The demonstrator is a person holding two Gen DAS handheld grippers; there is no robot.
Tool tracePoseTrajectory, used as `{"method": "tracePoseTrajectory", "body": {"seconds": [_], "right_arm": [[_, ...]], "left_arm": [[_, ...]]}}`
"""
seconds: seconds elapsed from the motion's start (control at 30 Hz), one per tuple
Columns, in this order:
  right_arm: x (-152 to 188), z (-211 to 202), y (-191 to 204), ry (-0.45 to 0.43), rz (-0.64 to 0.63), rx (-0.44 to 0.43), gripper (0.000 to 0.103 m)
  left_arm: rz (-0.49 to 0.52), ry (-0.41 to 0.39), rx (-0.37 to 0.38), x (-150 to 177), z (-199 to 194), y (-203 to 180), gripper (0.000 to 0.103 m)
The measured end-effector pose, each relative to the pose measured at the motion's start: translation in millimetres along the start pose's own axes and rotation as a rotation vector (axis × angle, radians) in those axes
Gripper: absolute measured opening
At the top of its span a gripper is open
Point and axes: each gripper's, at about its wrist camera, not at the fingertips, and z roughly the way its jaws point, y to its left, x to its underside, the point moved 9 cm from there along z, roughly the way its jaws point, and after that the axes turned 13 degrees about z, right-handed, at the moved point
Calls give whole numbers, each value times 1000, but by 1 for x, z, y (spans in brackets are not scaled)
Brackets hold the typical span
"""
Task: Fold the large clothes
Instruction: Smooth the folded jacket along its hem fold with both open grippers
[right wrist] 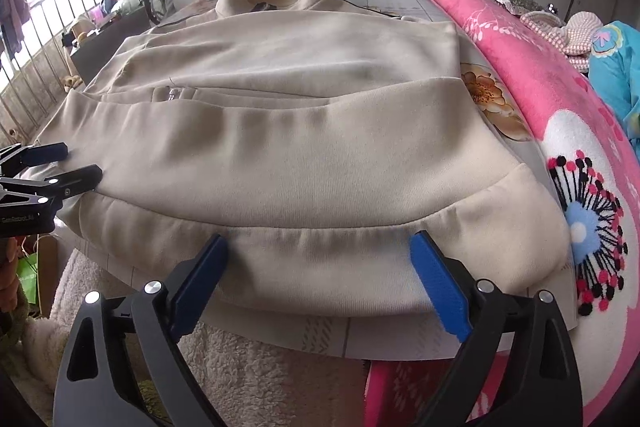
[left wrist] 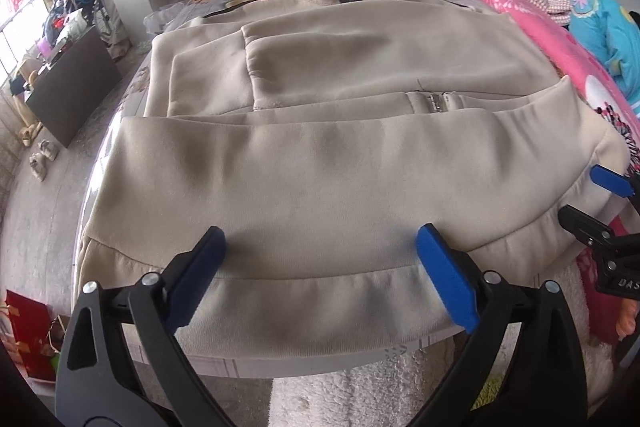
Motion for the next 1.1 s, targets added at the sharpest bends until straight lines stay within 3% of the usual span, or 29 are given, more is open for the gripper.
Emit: {"method": "tracePoseTrajectory", "body": {"seconds": [0.13,0.37,0.53,0.7,1.1], "right_arm": [[-4,-4,0,29,21,-15,90],[-32,-12,-3,-5,57,-17,91],[-44,2,-2,8,60,29,94],[-37,28,-3,84,37,92,97],[-36,29,-6,88,47,54,97]], "left_arm": [[-12,17,-5,1,0,2,95],[-21,30,-9,1,1,2,96],[-30,36,-12,0,2,2,96],[-39,32,-17,0,2,3,96],[-44,36,-18,-1,2,2,96]]}}
